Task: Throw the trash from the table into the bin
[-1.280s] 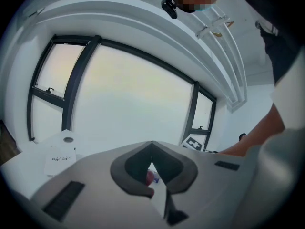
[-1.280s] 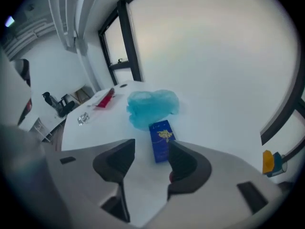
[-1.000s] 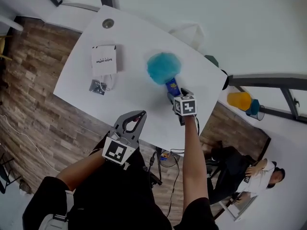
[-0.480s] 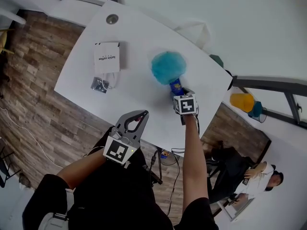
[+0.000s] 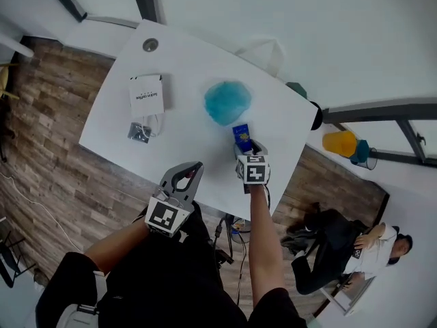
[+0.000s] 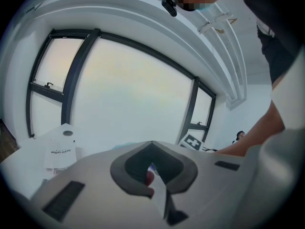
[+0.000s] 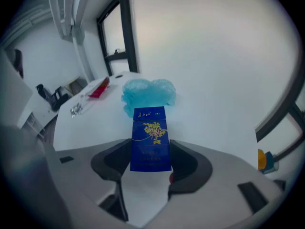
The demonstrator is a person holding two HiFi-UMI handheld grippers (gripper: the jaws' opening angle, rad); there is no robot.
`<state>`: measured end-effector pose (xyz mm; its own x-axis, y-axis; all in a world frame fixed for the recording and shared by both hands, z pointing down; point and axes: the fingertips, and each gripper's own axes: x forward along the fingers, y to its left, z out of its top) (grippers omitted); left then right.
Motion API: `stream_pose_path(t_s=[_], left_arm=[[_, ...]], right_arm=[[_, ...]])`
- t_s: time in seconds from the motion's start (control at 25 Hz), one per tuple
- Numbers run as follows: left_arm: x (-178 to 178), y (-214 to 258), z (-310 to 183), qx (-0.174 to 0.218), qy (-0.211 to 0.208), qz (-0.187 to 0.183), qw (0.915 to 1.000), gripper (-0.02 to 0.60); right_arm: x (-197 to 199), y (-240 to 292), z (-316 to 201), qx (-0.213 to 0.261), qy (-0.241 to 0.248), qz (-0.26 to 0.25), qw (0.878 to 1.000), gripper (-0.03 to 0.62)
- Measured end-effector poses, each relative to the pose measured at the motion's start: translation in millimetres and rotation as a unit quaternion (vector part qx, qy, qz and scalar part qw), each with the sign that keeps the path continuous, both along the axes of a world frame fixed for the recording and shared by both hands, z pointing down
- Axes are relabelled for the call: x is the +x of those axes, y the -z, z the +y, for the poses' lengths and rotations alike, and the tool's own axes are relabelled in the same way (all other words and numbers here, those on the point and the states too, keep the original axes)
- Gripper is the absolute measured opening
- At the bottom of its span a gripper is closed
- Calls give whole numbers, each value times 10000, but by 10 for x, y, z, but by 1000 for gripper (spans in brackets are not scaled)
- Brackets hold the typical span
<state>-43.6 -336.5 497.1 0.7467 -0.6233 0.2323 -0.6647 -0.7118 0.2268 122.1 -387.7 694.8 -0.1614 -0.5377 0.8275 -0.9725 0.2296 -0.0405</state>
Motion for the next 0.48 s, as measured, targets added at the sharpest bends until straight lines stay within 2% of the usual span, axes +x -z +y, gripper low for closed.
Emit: stream_pose_path(t_s=[0.08, 0.24, 0.4, 0.48], left_arm=[[33, 23, 45, -34, 21, 61, 10000, -3], [134, 186, 141, 97, -198, 2, 9998, -3], [364, 422, 274, 543, -891, 96, 9945, -3], [496, 581, 342, 713, -1241, 354, 9891, -3]], right_arm=[[-57, 281, 188, 671, -529, -322, 9958, 255], [-196, 884, 638, 1755, -1387, -724, 9720, 255], [-291, 1367, 1023, 2429, -1969, -809, 9464, 255], [-269, 1570, 1174, 2742, -2240, -736, 9323, 255]])
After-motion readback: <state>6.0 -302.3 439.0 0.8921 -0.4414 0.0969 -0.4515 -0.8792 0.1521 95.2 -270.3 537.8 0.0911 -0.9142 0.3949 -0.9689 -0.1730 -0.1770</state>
